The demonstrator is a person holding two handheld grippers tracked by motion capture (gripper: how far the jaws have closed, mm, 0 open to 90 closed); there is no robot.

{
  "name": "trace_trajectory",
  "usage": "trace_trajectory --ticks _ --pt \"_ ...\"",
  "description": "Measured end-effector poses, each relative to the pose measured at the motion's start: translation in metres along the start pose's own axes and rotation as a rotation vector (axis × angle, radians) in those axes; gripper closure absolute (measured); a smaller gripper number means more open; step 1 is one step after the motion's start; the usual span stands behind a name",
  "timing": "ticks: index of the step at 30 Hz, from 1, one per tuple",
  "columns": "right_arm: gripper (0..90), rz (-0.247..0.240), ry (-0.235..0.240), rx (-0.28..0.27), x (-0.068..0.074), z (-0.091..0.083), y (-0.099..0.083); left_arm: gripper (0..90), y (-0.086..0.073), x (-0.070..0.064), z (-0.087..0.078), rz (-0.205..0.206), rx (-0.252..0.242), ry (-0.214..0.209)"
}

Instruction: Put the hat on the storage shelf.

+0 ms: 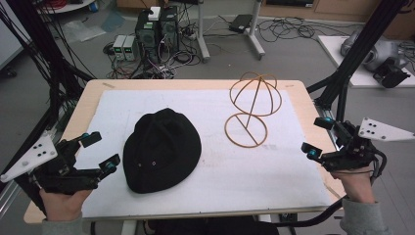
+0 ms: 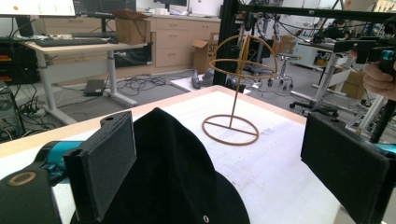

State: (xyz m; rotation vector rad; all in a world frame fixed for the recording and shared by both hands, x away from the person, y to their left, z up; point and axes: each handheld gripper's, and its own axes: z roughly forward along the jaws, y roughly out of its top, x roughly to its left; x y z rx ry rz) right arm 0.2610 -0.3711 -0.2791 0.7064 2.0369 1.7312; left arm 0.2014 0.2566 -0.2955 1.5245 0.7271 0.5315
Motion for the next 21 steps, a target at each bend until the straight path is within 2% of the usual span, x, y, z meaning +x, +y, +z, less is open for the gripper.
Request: trace_trajectory --ticks 21 --pt "3.4 0.002 0.019 0.010 -0.0015 0.0066 -0.0001 10.6 -0.0026 0.0002 0.0005 -0.011 0.015 0.013"
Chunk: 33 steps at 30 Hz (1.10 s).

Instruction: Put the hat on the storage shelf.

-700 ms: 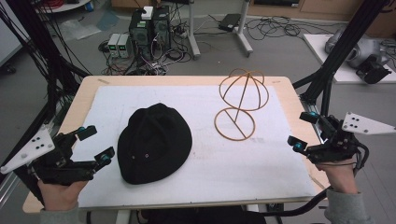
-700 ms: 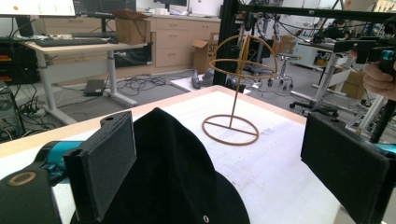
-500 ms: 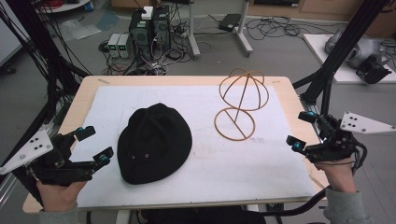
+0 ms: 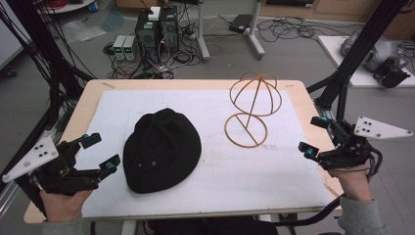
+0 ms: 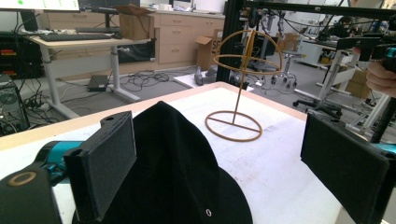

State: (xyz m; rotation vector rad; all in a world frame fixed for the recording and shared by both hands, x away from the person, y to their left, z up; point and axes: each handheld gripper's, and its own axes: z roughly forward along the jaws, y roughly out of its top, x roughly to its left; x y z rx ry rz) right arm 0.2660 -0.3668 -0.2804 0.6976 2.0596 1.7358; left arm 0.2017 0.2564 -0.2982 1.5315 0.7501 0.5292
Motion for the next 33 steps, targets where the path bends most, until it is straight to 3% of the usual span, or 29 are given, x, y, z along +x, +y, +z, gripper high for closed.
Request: trace_trajectory --ticks 14,18,23,33 --pt "3.4 0.006 0.000 0.001 -0.002 0.000 0.000 10.7 0.006 0.002 0.009 -0.001 0.016 -0.024" --pt "3.4 0.007 -0.001 0.000 -0.003 0.001 0.000 10.7 0.011 0.003 0.012 0.019 0.030 -0.031" --pt "3.4 0.010 -0.005 0.006 -0.004 0.003 0.000 10.7 0.007 0.012 0.024 -0.005 0.050 -0.037" --pt "3.4 0.016 0.007 0.005 -0.006 0.001 0.000 10.7 0.011 0.021 0.049 -0.002 0.069 -0.033"
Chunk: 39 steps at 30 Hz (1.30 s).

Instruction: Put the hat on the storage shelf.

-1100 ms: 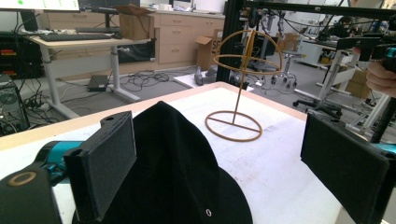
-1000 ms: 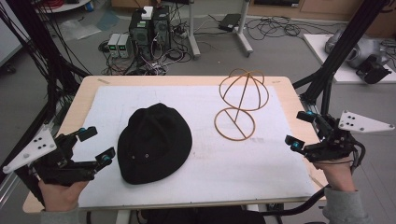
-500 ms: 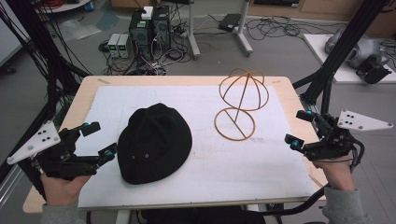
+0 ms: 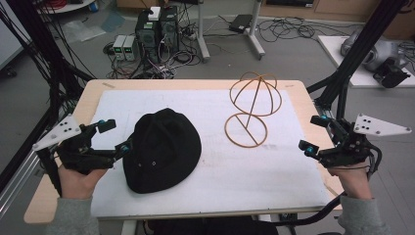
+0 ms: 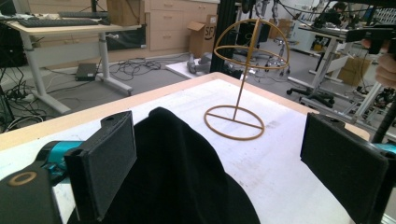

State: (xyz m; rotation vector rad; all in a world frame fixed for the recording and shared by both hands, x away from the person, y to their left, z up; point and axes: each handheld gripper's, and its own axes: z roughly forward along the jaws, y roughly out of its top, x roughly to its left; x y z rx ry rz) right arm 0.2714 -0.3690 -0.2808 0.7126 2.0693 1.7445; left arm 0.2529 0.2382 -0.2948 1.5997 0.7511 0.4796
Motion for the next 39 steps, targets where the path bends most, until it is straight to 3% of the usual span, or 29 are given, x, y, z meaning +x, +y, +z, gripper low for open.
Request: trace_trajectory --ticks 13,25,31,39 --pt "3.4 -0.002 -0.003 0.016 -0.003 0.002 -0.002 11.0 0.003 0.019 0.040 -0.011 0.047 -0.004" --pt "3.4 0.000 -0.006 0.014 -0.005 -0.001 -0.002 12.3 0.020 0.024 0.067 -0.001 0.052 0.011" --pt "3.4 0.002 -0.002 0.016 -0.008 -0.001 -0.003 13.0 0.021 0.028 0.085 0.003 0.090 0.023" --pt "3.4 0.014 -0.009 0.017 -0.008 -0.004 -0.004 13.0 0.020 0.031 0.089 -0.008 0.107 0.035"
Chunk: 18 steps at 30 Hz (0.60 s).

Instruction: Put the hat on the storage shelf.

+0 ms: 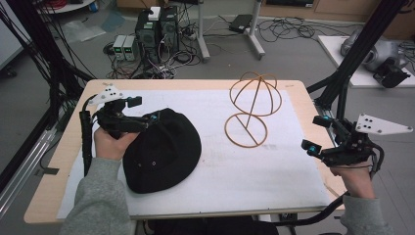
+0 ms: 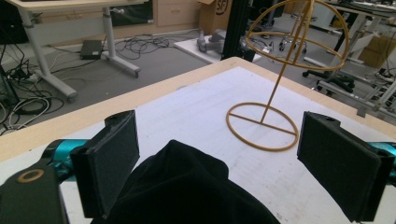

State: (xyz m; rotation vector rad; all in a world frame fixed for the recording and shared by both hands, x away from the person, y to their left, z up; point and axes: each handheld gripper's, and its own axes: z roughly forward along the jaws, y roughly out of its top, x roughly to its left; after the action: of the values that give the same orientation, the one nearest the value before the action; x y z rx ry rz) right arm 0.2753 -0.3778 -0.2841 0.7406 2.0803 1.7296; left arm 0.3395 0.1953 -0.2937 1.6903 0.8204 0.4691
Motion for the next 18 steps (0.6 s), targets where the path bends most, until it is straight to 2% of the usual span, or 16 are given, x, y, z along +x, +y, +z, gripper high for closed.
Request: trace_trajectory --ticks 7,11,18 --pt "3.4 -0.001 0.003 0.008 0.000 0.002 -0.001 12.7 -0.002 -0.001 0.005 0.001 0.026 0.023" --pt "3.4 -0.004 0.005 0.005 0.002 0.002 0.000 12.8 -0.005 -0.002 0.009 0.007 0.036 0.018" --pt "3.4 -0.007 0.007 0.004 0.002 0.000 0.000 13.0 -0.016 0.002 0.013 -0.019 0.051 0.017"
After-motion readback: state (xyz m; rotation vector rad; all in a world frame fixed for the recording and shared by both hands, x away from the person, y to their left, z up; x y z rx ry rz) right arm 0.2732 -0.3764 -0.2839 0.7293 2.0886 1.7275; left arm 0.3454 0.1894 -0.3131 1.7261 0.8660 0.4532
